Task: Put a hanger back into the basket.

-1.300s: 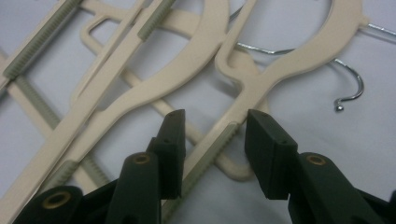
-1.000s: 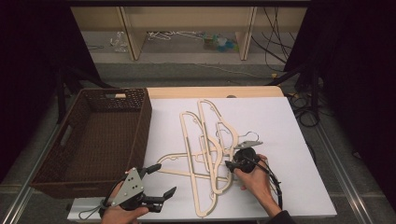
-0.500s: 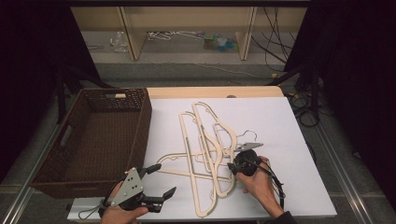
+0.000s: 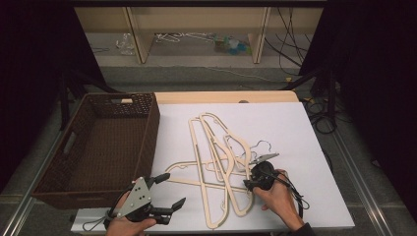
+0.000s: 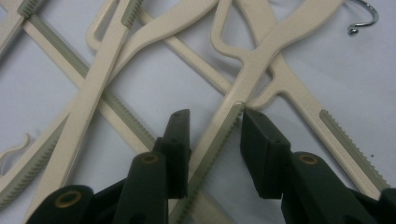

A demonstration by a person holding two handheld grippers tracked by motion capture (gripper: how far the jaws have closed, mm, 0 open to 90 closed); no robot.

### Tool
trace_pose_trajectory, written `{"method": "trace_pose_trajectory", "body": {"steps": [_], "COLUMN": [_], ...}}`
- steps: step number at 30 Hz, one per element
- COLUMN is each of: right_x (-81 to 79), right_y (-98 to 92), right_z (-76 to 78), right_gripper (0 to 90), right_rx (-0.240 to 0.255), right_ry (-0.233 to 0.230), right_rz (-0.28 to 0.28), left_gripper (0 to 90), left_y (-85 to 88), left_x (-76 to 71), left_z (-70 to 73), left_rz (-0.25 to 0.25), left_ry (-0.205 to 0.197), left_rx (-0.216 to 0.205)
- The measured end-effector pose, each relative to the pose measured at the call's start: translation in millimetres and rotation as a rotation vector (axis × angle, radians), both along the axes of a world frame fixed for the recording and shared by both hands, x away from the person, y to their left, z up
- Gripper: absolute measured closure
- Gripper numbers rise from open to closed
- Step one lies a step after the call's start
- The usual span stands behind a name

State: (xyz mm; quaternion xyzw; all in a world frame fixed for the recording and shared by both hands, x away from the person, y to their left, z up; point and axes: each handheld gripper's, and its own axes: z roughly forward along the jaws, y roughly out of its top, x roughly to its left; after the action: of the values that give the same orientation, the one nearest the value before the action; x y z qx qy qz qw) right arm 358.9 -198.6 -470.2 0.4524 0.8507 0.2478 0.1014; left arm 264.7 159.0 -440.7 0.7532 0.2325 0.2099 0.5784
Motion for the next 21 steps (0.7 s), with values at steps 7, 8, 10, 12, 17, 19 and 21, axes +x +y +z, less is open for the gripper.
{"method": "trace_pose_trajectory", "body": {"steps": [7,8,10,12,17,19,21], "right_x": [1.1,1.8,2.6,3.8,6.3,7.9,8.7], "right_y": [1.1,-0.1,-3.2,-7.8,-16.1,-19.7,-21.4], "right_z": [1.5,1.6,2.4,2.7,3.2,3.0,2.7], "right_gripper": [66.2,67.3,69.9,72.5,78.2,79.0,78.6], "right_rx": [-0.042,-0.041,-0.032,-0.019,-0.006,0.0,0.004], "right_ry": [0.002,0.001,0.017,0.022,0.035,0.028,0.023], "right_rz": [0.045,0.052,0.045,0.042,0.048,0.063,0.082], "left_gripper": [16.7,16.7,16.7,16.7,16.7,16.7,16.7], "left_y": [-0.3,0.1,0.0,0.4,0.0,0.0,-0.2], "left_x": [-0.2,-0.3,0.0,-0.2,-0.3,-0.2,0.0], "left_z": [-0.1,0.1,-0.2,0.4,0.2,0.2,0.1], "left_rz": [-0.003,-0.001,-0.003,0.0,-0.003,-0.004,-0.003], "left_ry": [0.001,0.001,0.001,0.003,0.003,0.004,0.005], "left_rx": [0.004,0.009,0.001,0.007,0.009,0.008,0.009]}}
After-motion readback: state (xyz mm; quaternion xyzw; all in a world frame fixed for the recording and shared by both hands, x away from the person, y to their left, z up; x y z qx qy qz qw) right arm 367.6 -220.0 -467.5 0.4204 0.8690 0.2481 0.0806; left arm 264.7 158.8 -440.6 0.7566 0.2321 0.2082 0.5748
